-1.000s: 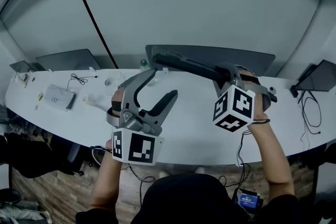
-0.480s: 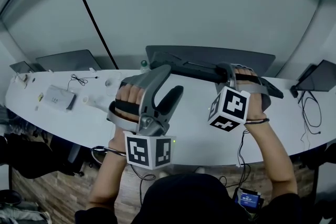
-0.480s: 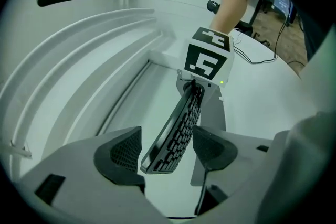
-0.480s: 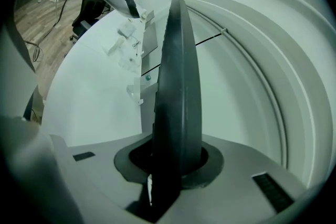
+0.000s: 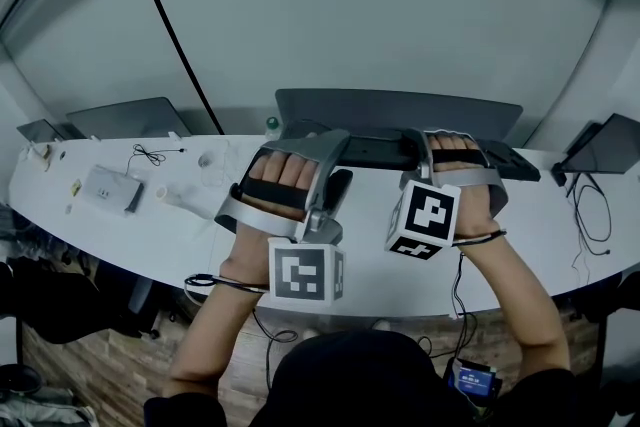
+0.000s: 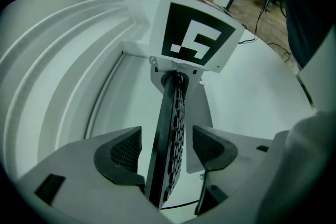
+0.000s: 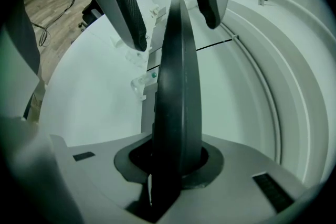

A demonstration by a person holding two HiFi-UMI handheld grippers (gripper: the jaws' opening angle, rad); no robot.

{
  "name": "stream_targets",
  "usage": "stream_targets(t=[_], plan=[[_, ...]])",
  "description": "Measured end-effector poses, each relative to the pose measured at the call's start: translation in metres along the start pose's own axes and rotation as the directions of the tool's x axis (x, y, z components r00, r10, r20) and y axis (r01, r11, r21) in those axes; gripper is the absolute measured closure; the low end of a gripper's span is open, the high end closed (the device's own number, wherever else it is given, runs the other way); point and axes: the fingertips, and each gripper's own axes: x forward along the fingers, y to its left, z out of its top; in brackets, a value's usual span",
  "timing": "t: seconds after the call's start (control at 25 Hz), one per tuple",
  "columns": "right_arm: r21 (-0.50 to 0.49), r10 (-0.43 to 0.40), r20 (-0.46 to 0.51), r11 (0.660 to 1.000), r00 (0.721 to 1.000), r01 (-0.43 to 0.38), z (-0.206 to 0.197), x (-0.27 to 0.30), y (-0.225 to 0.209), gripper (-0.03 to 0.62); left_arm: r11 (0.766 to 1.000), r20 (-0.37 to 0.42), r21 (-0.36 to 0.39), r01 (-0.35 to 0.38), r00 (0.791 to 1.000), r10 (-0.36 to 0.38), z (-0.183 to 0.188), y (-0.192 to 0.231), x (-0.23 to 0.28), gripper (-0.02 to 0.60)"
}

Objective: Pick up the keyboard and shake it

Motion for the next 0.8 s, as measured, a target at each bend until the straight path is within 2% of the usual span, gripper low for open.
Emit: stream_targets(t=[0.32,0.48,0.8], plan=[[-0.057,0.007,0.035,0.998,0.999,-0.005,0.023,-0.001,0.007,0.496,0.997,-0.019,0.027,0.074,0.997,-0.074,-0.001,-0.02,0.016,0.276],[-0.084,0.004,0.033,0.996,0.999,-0.001,0.031,0.003,0.007,0.494,0.994,-0.06,0.047,0.103,0.993,-0.1,-0.013,-0.027,0.023,0.278],[-0.112,-0.016,0.018,0.994,1.0,0.018,0.039,0.005,0.008,0.49,0.992,-0.121,0.011,0.129,0.985,-0.127,-0.029,-0.03,0.033,0.278]])
